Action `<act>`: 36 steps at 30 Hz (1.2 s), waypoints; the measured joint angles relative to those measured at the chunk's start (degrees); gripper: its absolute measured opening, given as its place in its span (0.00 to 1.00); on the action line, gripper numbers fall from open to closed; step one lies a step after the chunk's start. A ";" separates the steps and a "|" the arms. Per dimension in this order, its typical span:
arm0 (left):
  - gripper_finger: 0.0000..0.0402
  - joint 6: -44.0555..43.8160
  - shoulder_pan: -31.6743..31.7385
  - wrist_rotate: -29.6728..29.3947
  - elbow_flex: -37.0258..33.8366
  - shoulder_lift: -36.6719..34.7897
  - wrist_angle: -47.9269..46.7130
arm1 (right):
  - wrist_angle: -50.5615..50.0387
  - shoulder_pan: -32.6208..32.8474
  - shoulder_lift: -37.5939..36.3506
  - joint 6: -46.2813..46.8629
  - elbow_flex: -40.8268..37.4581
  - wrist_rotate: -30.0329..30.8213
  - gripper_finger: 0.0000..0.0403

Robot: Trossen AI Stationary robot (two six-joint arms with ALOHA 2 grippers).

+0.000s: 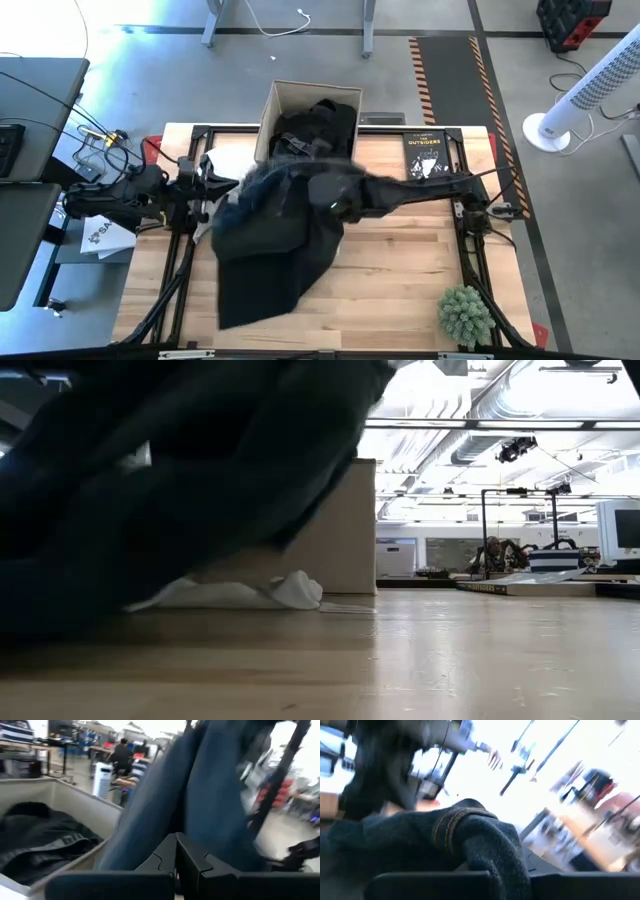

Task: Sort clothes
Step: Put the blue pants into the laundry bin

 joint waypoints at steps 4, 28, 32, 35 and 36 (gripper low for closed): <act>0.00 1.89 0.00 -0.76 3.45 4.16 -0.76 | 4.68 -0.63 -0.09 -10.32 9.57 0.01 0.01; 0.00 0.09 -0.39 -6.30 4.94 19.00 -5.85 | -2.81 -32.75 -2.52 7.67 8.32 -18.37 0.01; 0.00 -3.13 -0.37 -9.92 4.92 18.99 -8.84 | -14.95 -35.45 0.95 17.26 8.30 -21.77 0.01; 0.00 -3.95 -0.39 -9.55 4.92 19.01 -8.76 | -18.29 -36.06 4.41 20.15 8.47 -27.65 0.03; 0.00 -4.07 -0.39 -9.33 4.92 19.00 -8.66 | -18.95 -36.05 5.80 20.38 8.47 -28.91 0.03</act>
